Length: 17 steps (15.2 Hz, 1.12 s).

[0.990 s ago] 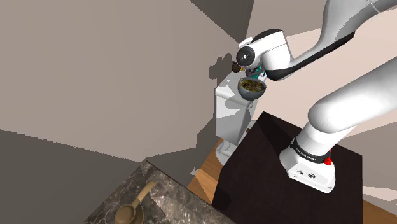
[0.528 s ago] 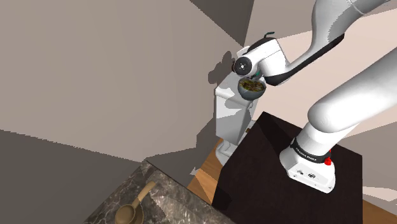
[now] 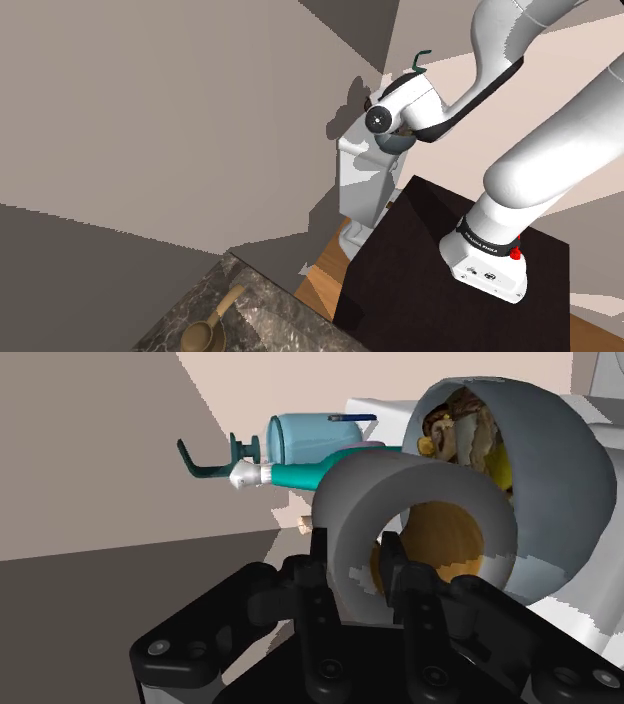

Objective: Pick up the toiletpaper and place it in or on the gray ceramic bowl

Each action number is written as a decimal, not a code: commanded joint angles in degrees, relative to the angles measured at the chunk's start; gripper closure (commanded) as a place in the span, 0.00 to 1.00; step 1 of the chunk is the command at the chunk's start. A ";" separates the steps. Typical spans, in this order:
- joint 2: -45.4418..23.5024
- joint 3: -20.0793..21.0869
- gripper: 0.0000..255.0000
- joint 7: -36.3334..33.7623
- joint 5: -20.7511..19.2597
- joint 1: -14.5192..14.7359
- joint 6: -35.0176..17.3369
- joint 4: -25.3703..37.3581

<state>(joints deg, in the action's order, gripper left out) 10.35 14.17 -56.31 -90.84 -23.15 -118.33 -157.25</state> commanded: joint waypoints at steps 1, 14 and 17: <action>-1.92 -0.11 1.00 -1.29 -0.73 -0.23 -0.07 0.19; -1.92 -0.10 0.00 -1.29 -0.73 -0.25 -0.07 0.19; 2.35 3.09 0.00 1.45 6.93 3.32 2.05 -1.59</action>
<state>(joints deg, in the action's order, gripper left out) 11.81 16.45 -55.71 -86.09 -20.73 -116.88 -158.70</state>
